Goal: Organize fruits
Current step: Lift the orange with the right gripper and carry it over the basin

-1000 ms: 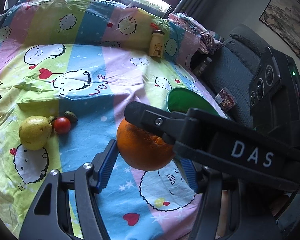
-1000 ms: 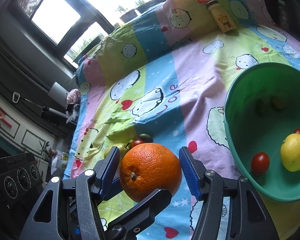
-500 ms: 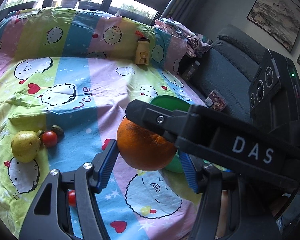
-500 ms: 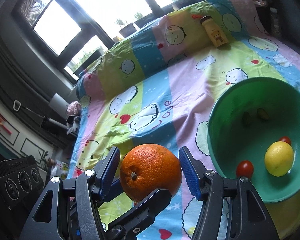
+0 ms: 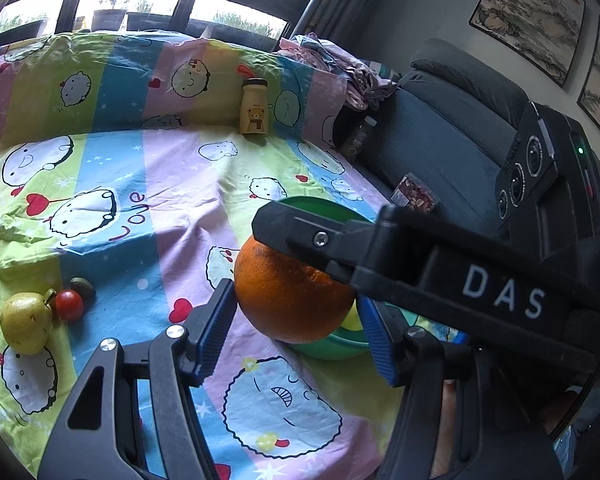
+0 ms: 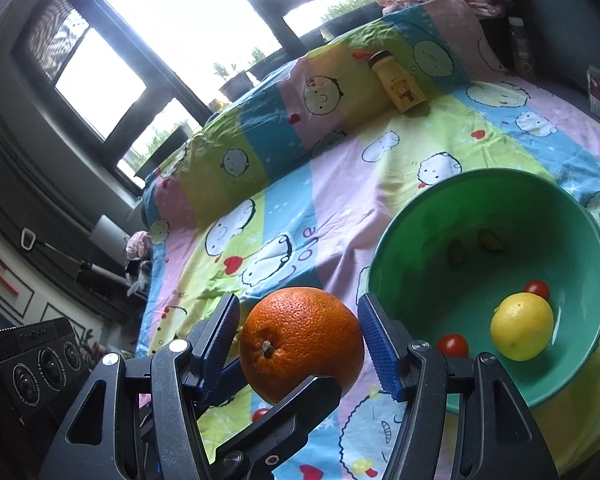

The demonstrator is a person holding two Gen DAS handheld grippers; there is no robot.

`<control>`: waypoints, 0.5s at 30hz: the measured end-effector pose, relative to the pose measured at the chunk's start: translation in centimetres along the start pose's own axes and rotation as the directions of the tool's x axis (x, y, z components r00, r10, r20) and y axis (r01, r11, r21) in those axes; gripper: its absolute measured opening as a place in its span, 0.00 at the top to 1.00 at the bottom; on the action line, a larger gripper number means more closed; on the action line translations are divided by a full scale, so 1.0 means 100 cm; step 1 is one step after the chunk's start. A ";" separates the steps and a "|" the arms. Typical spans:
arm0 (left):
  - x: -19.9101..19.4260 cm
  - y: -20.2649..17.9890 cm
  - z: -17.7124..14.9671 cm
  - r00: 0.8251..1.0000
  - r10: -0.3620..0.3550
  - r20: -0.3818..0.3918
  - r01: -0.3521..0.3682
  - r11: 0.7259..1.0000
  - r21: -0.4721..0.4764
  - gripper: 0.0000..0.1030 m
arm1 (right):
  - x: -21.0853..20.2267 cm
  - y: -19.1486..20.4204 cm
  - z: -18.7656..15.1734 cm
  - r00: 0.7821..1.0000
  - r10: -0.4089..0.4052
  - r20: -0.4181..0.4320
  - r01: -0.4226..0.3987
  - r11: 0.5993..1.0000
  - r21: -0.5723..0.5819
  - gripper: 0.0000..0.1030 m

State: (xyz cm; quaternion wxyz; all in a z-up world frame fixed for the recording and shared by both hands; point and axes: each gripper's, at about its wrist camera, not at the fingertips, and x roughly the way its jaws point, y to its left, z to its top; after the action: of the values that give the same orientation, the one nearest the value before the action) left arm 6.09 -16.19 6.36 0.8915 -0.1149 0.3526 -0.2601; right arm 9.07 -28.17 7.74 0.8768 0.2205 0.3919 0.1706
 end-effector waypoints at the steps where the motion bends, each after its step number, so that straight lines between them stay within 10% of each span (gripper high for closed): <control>1: 0.000 -0.002 0.001 1.000 0.000 -0.001 0.000 1.000 0.008 0.41 | 0.000 -0.002 0.002 1.000 0.000 0.003 0.000 1.000 0.005 0.38; 15: 0.033 -0.023 0.022 0.998 -0.045 -0.051 0.052 0.988 0.146 0.41 | -0.011 -0.035 0.019 0.998 -0.030 0.061 0.024 0.994 0.107 0.38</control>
State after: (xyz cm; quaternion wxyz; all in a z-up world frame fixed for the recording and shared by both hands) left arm 8.74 -19.85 6.99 0.8822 -0.0511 0.3509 -0.3097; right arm 10.27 -32.14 7.66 0.8778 0.2669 0.3757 0.1305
